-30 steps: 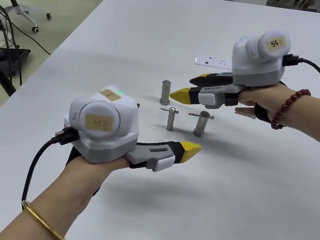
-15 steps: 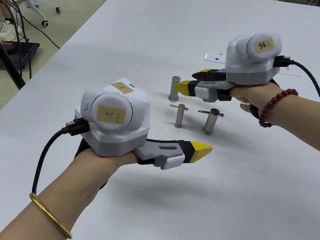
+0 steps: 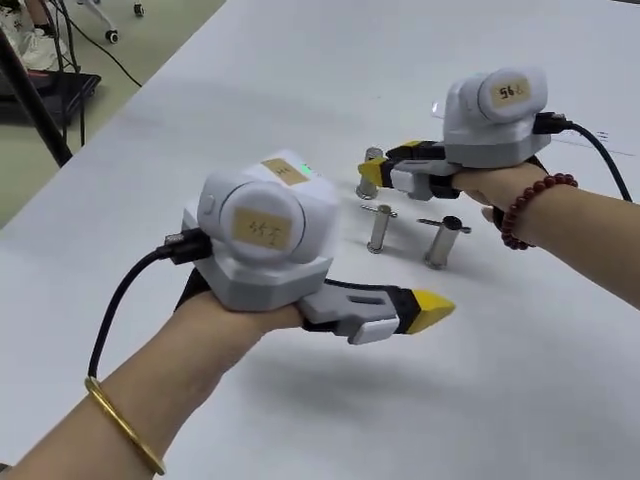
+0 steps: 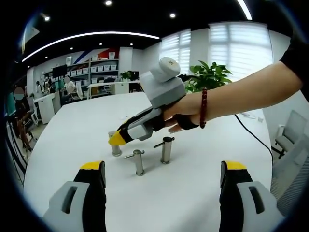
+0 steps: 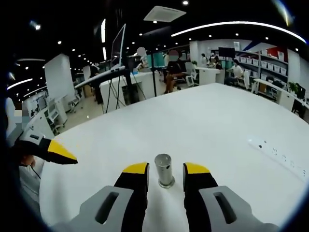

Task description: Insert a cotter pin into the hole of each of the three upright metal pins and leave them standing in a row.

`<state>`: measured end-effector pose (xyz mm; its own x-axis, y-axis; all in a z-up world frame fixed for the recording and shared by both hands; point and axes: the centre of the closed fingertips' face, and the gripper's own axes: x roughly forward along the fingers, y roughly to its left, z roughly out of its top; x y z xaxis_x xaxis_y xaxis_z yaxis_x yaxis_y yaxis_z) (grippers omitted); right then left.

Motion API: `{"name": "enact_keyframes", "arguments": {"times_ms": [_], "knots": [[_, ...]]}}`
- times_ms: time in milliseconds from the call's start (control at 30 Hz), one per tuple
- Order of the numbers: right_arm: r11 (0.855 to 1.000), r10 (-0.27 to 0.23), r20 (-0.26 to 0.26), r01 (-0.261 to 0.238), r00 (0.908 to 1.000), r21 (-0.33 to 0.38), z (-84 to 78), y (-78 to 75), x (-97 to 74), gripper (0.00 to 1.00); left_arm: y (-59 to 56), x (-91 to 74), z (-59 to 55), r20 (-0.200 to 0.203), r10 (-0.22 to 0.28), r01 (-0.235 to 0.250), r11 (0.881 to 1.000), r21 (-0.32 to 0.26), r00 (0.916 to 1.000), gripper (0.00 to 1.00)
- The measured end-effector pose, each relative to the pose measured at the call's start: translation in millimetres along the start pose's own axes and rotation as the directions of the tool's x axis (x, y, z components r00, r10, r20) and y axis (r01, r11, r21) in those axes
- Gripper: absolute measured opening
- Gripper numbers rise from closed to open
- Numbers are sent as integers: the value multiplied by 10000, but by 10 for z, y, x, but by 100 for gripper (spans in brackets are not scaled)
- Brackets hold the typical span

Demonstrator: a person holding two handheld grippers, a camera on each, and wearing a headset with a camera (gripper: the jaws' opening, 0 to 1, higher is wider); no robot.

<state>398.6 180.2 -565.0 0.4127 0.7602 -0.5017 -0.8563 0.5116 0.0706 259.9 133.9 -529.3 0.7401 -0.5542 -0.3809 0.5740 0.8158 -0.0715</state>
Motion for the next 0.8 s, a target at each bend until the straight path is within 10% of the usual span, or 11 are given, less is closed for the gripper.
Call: {"name": "enact_keyframes", "arguments": {"times_ms": [800], "knots": [[9974,137,-327,-160,9994,-697,11,58,35,8,-15,-14,-36,-263,-16,12,9999,-156,9997,99]]}}
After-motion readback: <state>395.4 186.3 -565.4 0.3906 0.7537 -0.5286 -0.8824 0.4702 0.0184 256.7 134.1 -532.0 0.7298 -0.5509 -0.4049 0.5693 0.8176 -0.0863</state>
